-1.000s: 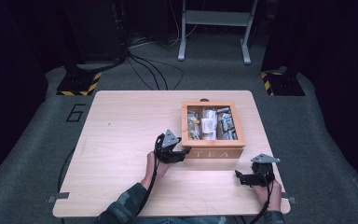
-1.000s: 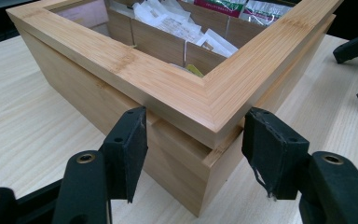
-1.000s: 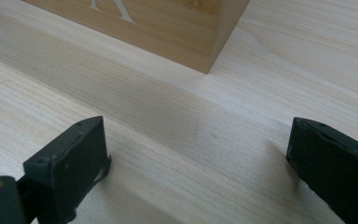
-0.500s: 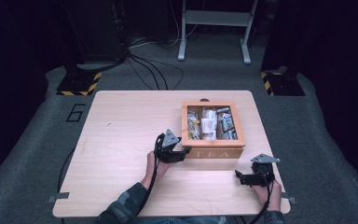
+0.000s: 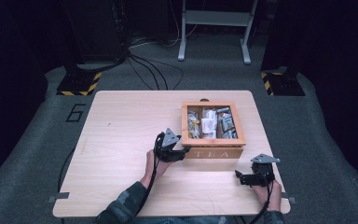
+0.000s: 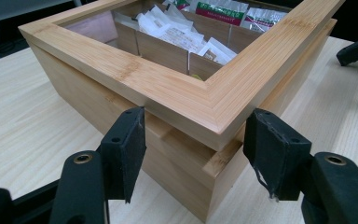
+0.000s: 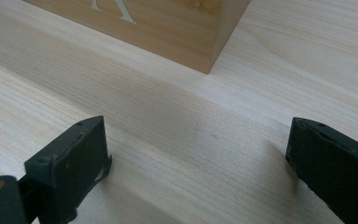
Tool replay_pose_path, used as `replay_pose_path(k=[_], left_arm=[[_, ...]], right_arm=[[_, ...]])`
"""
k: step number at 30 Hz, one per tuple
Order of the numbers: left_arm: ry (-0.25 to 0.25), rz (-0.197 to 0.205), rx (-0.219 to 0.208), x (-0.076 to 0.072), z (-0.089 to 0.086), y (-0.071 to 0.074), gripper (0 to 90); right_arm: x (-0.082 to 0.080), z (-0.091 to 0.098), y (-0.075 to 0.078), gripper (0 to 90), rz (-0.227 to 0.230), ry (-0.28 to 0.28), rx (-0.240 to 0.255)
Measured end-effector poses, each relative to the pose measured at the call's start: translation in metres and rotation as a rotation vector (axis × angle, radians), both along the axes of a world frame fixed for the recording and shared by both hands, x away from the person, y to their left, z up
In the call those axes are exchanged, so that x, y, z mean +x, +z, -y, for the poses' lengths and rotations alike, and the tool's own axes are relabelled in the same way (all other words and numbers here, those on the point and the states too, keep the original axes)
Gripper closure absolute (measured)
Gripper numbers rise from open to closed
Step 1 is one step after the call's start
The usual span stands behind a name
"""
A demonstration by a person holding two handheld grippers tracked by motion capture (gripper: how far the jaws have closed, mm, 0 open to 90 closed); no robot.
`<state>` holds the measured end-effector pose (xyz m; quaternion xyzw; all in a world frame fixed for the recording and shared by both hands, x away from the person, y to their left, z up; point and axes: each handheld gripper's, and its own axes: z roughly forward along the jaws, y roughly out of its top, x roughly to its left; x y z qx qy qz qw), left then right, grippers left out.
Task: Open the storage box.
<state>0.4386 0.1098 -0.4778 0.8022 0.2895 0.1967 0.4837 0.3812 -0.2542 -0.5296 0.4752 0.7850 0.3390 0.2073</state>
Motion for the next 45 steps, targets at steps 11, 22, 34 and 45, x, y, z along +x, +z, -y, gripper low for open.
replay_pose_path(k=[11, 22, 34, 45], left_arm=[[0.017, 0.027, -0.035, 0.001, 0.001, 0.006, 38.4], [0.024, 0.076, -0.035, 0.007, 0.003, 0.019, 34.0], [0.039, 0.109, -0.058, 0.014, 0.006, 0.029, 31.9], [0.032, 0.142, -0.062, 0.023, 0.006, 0.044, 32.2]], right_arm=[[0.000, 0.000, 0.000, 4.9, -0.002, -0.002, 0.002], [0.000, 0.000, 0.000, 4.9, -0.005, -0.006, 0.004], [0.000, 0.000, 0.000, 4.9, -0.006, -0.003, -0.001], [0.000, 0.000, 0.000, 4.9, -0.007, -0.007, 0.005]])
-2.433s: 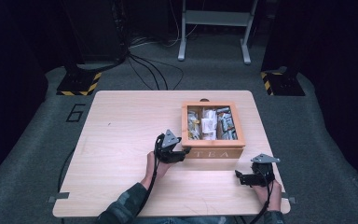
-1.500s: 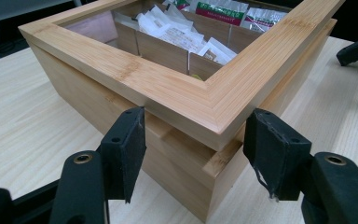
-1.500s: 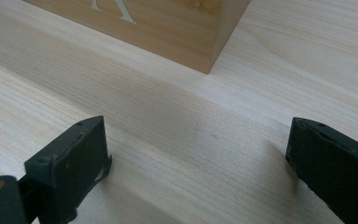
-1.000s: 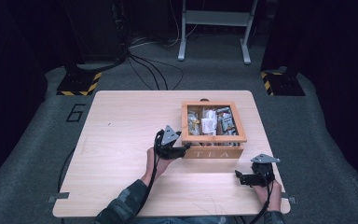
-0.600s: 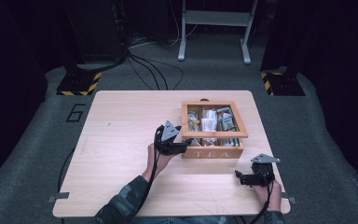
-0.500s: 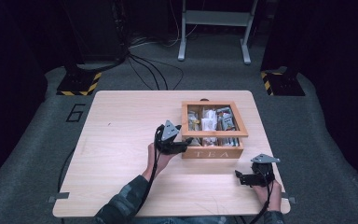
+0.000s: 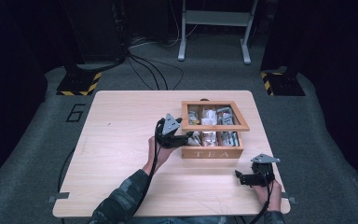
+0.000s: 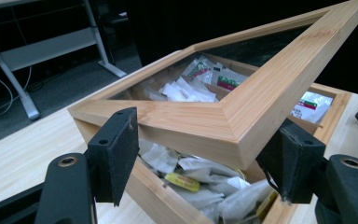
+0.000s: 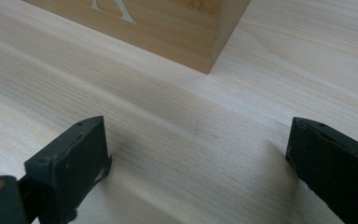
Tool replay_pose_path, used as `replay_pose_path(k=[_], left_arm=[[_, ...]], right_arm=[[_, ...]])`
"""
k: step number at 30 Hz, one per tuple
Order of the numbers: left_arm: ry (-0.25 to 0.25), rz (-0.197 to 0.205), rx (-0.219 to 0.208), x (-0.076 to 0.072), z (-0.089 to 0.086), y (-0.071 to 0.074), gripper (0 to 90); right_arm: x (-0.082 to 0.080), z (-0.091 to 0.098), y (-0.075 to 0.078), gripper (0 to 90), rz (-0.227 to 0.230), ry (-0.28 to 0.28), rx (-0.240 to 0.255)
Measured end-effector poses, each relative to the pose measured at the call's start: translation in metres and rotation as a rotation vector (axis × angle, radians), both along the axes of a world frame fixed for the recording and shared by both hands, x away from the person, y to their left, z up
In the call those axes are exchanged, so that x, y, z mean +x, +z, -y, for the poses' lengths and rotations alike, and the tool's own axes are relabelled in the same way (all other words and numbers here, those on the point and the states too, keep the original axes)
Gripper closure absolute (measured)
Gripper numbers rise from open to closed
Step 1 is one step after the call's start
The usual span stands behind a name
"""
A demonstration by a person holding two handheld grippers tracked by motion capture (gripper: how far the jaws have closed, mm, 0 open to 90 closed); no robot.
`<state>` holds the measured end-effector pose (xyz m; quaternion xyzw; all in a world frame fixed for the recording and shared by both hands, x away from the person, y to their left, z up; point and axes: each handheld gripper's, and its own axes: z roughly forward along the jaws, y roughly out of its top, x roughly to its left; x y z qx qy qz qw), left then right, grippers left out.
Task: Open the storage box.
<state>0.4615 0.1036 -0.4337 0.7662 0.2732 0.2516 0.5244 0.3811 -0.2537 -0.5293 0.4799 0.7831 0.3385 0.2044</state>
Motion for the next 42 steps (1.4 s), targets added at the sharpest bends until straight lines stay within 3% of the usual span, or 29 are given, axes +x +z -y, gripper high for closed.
replay_pose_path(k=[17, 42], left_arm=[[0.013, 0.032, 0.013, 0.014, 0.004, 0.022, 33.5], [0.040, 0.063, 0.031, 0.030, 0.005, 0.045, 43.9]], right_arm=[[0.000, 0.000, 0.000, 5.0, 0.000, 0.001, 0.000], [0.000, 0.000, 0.000, 5.0, -0.001, 0.002, 0.000]])
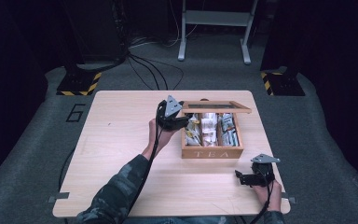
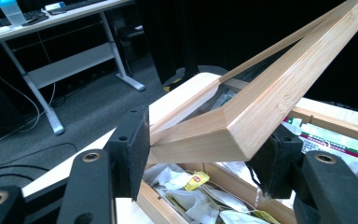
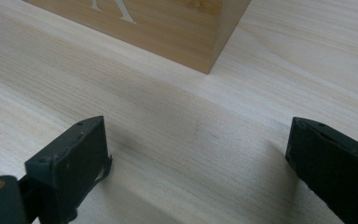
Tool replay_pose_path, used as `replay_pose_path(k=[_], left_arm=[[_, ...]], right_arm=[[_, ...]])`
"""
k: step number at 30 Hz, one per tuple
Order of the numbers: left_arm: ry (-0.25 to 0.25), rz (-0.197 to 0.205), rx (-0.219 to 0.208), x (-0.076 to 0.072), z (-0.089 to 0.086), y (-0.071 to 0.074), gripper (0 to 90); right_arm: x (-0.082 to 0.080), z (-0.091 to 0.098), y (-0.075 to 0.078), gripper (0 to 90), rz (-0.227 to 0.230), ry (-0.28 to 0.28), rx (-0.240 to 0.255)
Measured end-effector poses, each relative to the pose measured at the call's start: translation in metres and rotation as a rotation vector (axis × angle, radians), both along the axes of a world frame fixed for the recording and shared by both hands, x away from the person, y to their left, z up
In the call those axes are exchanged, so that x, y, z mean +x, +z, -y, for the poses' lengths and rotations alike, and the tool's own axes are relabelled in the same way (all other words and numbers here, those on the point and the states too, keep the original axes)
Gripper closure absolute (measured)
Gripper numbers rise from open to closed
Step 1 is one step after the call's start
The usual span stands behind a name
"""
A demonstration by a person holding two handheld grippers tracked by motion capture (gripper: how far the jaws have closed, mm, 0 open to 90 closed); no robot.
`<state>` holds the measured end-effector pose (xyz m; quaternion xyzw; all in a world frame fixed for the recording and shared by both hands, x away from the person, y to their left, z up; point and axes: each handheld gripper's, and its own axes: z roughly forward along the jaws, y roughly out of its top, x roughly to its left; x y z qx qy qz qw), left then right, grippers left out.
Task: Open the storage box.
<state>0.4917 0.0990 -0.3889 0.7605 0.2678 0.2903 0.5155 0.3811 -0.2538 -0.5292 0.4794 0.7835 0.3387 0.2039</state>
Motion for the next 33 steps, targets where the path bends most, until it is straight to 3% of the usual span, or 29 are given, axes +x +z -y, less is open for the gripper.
replay_pose_path(k=[13, 21, 33], left_arm=[[0.016, 0.044, 0.042, 0.005, 0.003, 0.004, 53.0], [0.004, 0.044, 0.042, 0.007, 0.001, 0.004, 54.9], [-0.016, 0.071, 0.089, 0.020, -0.003, 0.016, 61.0]], right_arm=[[0.000, 0.000, 0.000, 5.0, -0.004, 0.004, 0.000], [0.000, 0.000, 0.000, 5.0, -0.003, 0.004, -0.001], [0.000, 0.000, 0.000, 5.1, -0.004, 0.004, -0.001]])
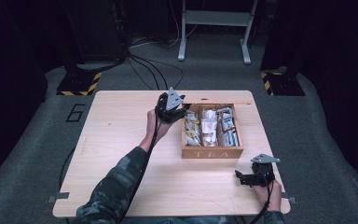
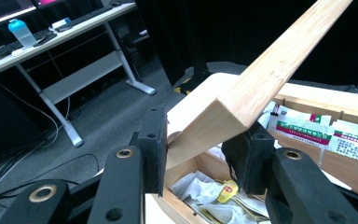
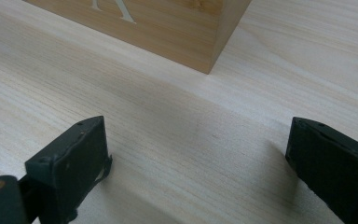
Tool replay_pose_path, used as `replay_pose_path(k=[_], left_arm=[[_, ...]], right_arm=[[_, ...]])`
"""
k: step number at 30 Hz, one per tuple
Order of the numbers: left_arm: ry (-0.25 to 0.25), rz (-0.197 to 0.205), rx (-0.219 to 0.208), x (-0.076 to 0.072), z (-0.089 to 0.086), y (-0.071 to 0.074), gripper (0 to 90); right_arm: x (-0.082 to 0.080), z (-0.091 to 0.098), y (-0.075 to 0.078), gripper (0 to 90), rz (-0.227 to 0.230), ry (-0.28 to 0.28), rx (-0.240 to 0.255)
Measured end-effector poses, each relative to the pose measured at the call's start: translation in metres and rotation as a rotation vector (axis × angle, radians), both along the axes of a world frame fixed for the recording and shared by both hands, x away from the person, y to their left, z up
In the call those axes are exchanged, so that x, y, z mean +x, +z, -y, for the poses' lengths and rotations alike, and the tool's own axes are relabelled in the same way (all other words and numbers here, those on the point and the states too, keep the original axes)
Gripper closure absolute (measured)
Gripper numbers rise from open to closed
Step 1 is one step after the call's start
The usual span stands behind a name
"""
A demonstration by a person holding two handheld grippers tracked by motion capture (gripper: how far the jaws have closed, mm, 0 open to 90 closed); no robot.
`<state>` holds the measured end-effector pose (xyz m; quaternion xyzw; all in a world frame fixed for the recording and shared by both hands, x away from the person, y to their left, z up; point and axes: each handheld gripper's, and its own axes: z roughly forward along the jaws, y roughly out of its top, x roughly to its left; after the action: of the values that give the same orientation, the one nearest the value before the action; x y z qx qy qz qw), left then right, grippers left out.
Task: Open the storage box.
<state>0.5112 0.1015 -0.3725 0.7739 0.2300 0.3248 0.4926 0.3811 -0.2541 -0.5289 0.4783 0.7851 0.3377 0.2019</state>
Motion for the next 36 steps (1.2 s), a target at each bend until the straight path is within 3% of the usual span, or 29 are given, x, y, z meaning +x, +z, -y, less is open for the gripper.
replay_pose_path(k=[7, 17, 36], left_arm=[[-0.003, 0.005, 0.008, 0.007, -0.001, 0.006, 62.9], [-0.004, 0.013, 0.052, 0.020, 0.000, 0.017, 65.9], [-0.002, 0.016, 0.046, 0.028, -0.001, 0.022, 67.0]], right_arm=[[0.000, 0.000, 0.000, 5.1, -0.001, 0.000, 0.001], [0.000, 0.001, 0.000, 5.4, 0.008, 0.001, -0.006], [0.000, 0.000, 0.000, 5.7, 0.000, -0.001, -0.001]])
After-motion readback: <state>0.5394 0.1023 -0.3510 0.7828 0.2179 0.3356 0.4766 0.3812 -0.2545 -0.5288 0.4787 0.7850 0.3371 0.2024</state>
